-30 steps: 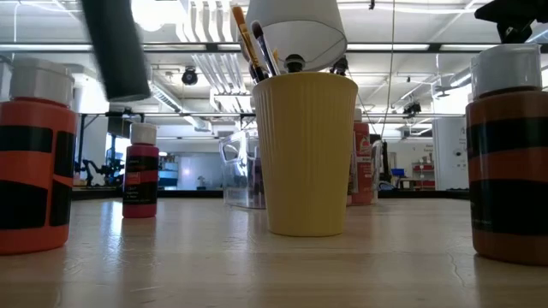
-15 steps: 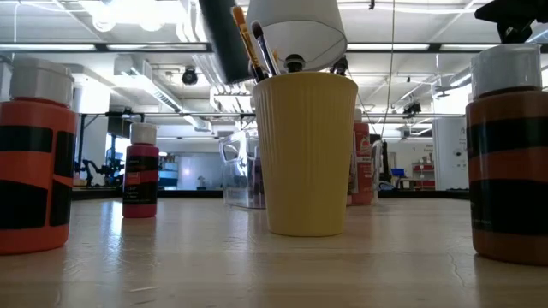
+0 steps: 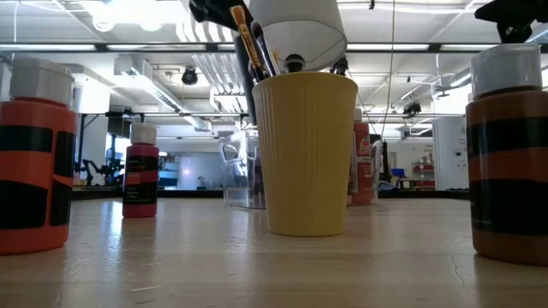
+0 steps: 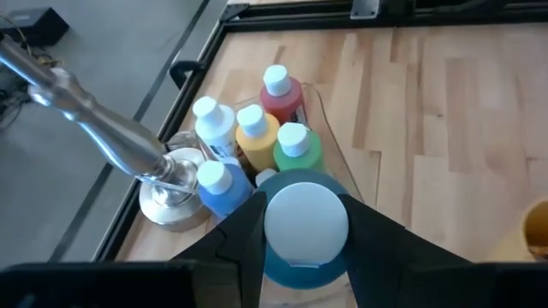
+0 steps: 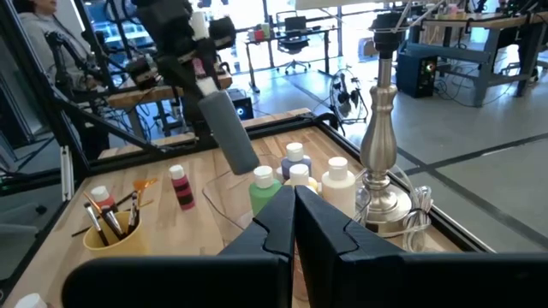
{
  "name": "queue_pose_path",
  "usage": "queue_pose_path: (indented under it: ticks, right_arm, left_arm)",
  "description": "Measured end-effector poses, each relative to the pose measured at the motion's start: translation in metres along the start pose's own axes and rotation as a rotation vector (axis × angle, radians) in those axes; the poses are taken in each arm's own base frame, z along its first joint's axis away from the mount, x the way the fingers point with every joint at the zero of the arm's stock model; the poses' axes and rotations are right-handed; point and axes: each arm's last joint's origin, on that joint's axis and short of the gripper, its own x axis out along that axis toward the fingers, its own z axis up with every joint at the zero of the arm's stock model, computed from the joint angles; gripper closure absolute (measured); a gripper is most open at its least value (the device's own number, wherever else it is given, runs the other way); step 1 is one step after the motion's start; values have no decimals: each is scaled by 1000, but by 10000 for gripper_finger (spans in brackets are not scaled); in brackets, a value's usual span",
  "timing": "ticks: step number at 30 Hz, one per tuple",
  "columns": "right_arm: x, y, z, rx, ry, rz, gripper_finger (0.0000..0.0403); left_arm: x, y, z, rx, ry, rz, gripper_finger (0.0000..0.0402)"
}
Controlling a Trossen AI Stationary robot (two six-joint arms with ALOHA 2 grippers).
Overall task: Pick & Place Paint Supplies
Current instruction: Put the dark green bottle into the transparent bin
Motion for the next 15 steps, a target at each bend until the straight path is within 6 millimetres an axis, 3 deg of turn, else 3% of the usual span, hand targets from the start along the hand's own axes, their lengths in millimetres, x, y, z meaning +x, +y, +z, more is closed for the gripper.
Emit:
queue_pose_path:
  ticks: [15]
  right_arm:
    - [0,0,0,0,0,0,394]
  left_arm:
    - [58,12,-11,-26,130,-5,271]
